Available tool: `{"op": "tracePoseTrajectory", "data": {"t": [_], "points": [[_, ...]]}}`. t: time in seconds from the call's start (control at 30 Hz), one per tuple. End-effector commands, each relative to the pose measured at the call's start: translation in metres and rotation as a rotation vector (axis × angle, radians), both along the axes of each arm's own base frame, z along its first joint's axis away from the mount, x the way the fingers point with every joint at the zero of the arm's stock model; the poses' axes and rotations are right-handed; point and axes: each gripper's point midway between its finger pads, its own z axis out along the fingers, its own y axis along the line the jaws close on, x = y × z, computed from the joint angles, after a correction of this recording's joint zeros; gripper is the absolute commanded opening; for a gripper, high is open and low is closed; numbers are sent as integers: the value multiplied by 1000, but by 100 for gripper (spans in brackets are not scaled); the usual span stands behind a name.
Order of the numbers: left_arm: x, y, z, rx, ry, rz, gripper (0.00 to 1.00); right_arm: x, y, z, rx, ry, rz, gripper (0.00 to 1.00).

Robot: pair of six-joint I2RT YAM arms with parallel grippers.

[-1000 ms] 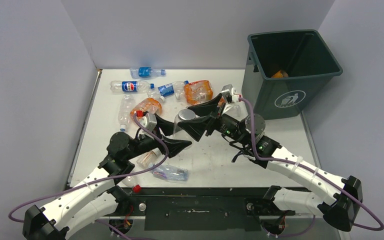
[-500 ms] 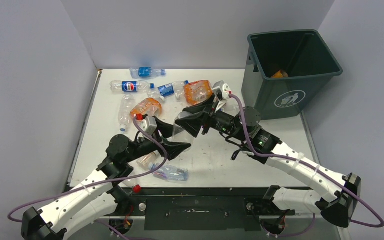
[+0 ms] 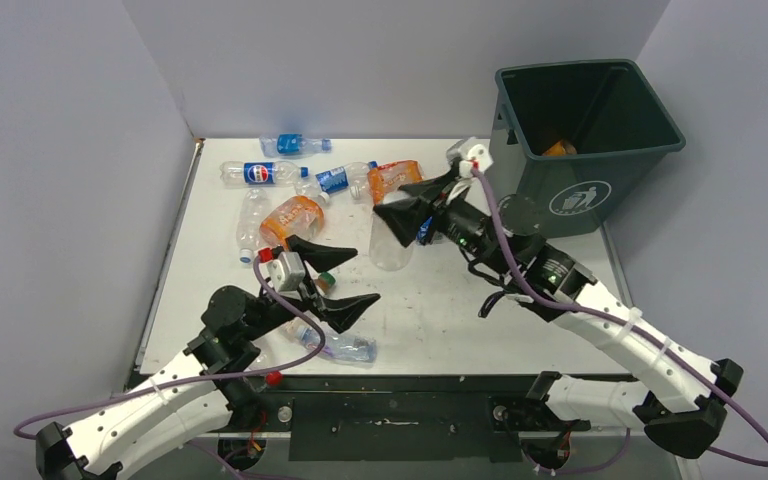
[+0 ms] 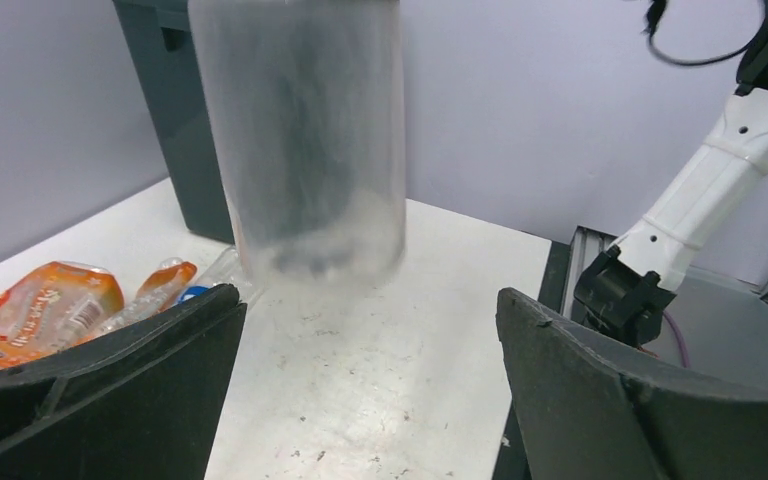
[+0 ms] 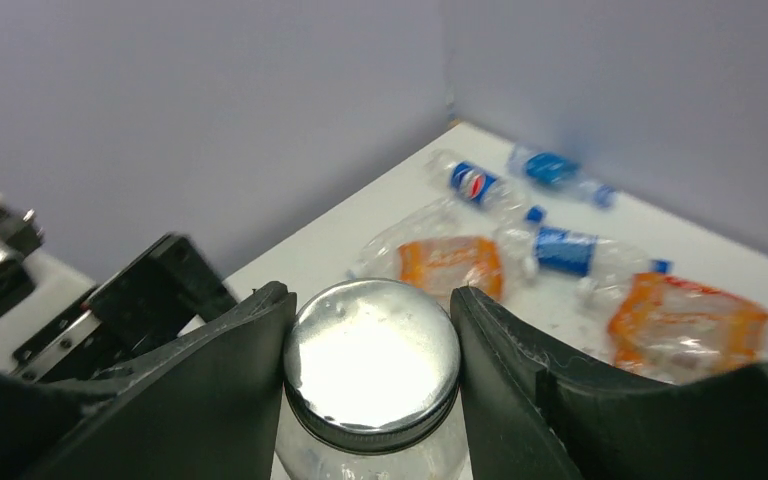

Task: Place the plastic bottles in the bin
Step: Place the plastic bottle in the trash bin.

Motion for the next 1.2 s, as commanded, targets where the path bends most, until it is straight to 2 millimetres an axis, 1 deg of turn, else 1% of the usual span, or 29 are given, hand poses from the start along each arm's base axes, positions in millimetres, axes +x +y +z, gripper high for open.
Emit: {"op": "tracePoseTrajectory", "data": {"t": [0.0,0.03,0.1,0.13,0.2,0.27,0.37,0.4,0.5,0.53,0.6,0.67,0.73,0.8,0.87,0.97,1.0,1.03,1.07,1.13,1.17], "points": [[9,13,15,-28,-53,103,96,30,-89,107,134,-230,-421,5],[11,16,16,-31,-57,120,96,37,-109,121,164,-254,-526,5],[15,20,16,-31,-61,156,96,53,-151,139,210,-292,-750,5],[18,22,16,-30,-61,175,96,61,-175,145,235,-300,-878,5],[22,25,14,-21,-59,204,96,76,-214,153,288,-317,-1069,5],[28,28,11,-13,-54,247,96,87,-250,161,381,-346,-1198,5],[38,36,7,-3,-45,317,96,101,-298,170,555,-413,-1321,5],[41,38,7,-4,-40,341,96,109,-318,173,588,-430,-1372,5],[44,44,6,-3,-43,387,96,141,-358,170,611,-409,-1525,5],[45,46,6,-6,-44,397,96,160,-373,159,593,-381,-1581,5],[46,48,7,-2,-51,414,96,180,-403,150,628,-350,-1658,5],[48,52,7,-1,-51,435,96,200,-429,135,641,-314,-1716,5],[50,54,6,3,-52,452,96,217,-442,119,598,-284,-1786,5],[51,54,5,7,-52,455,96,227,-449,107,543,-267,-1849,5],[51,53,4,9,-51,456,96,234,-452,99,489,-258,-1888,5],[51,53,3,15,-53,459,96,239,-456,90,423,-249,-1927,5],[52,53,4,16,-52,462,96,240,-457,88,413,-248,-1931,7],[52,54,3,18,-52,466,96,241,-458,87,408,-247,-1930,15],[53,54,2,21,-50,471,96,242,-457,88,407,-248,-1920,27],[54,54,1,26,-47,474,96,246,-453,89,400,-249,-1886,58],[55,53,0,32,-44,475,96,248,-450,92,403,-250,-1867,71]]}}
